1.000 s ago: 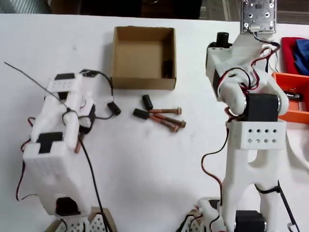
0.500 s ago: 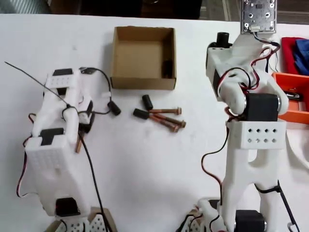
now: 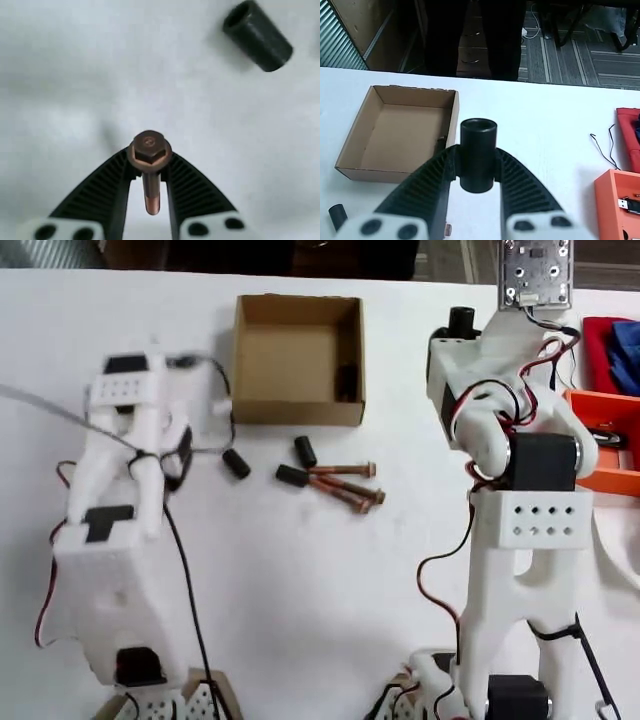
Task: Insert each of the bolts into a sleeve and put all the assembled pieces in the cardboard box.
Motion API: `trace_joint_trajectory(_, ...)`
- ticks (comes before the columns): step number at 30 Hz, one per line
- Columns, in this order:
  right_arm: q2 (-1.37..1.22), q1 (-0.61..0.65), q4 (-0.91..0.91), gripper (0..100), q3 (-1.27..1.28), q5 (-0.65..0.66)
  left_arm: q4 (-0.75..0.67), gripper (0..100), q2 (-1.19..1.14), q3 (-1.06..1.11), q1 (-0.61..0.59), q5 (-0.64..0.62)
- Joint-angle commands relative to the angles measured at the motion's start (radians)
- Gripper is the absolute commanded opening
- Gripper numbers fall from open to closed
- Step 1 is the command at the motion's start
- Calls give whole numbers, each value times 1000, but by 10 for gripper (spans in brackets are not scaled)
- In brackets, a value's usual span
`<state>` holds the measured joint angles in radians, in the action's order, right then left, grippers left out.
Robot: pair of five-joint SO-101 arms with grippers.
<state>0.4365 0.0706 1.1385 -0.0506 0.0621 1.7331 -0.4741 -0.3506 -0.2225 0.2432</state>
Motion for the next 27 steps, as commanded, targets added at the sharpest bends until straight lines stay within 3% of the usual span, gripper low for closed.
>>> trace_joint_trajectory(1, 15, 5, -21, 22, -8, -5, 52, 27, 264, -54, 6, -14)
trace_joint_trajectory(7, 15, 8, -19, 22, -6, -6, -6, 27, 792, 325, 55, -49)
trace_joint_trajectory(13, 16, 44, -56, 22, 68, -8, -489, 27, 1422, 917, 63, -121)
trace_joint_trajectory(16, 18, 104, -134, 22, 176, -8, -660, 27, 1611, 1072, 63, -230)
trace_joint_trajectory(22, 193, 197, -498, 22, 582, -8, -698, 27, 1534, 1072, 57, -236)
trace_joint_trajectory(27, 438, 266, -779, 22, 907, -8, -690, 27, 1332, 852, 68, -264)
